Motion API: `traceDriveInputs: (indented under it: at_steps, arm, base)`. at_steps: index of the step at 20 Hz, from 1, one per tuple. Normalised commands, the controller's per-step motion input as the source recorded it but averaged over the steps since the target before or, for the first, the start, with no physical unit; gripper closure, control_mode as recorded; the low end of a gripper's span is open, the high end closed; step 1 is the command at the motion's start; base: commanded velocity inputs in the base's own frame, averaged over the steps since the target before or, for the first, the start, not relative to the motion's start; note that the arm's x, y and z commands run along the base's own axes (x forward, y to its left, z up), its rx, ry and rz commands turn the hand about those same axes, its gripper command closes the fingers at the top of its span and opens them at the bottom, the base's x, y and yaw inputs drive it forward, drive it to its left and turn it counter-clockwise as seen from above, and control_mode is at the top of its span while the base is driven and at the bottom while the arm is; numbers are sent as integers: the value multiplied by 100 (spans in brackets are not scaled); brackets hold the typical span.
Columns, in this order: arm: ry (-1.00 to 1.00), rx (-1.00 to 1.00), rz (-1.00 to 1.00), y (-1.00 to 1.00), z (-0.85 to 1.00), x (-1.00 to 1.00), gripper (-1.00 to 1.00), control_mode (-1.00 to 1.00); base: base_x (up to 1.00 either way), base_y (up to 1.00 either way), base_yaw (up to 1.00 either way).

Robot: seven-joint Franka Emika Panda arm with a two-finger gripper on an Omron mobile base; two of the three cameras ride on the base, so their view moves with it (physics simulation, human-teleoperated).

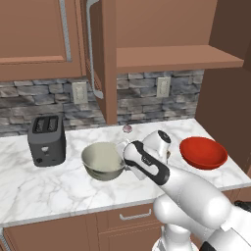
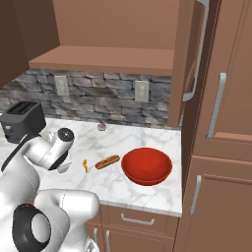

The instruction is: Pick both bowls and place them on the counter. Then place the shrimp in one bowl and place the hot dog in the other bowl.

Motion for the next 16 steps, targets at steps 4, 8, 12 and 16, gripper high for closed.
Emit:
traceDriveInputs:
  at_steps: [4, 8, 12, 16]
  arm:
    - [-4, 2, -2, -7, 12, -24, -100, -100]
    - [0, 0, -1, -18, 26, -26, -100, -100]
    - [0, 0, 0, -36, 39, -24, -100, -100]
    - [0, -5, 0, -47, 14, -10, -100, -100]
  base:
    - [0, 0, 0]
    - [0, 0, 0]
    - [0, 0, 0]
    - [0, 0, 0]
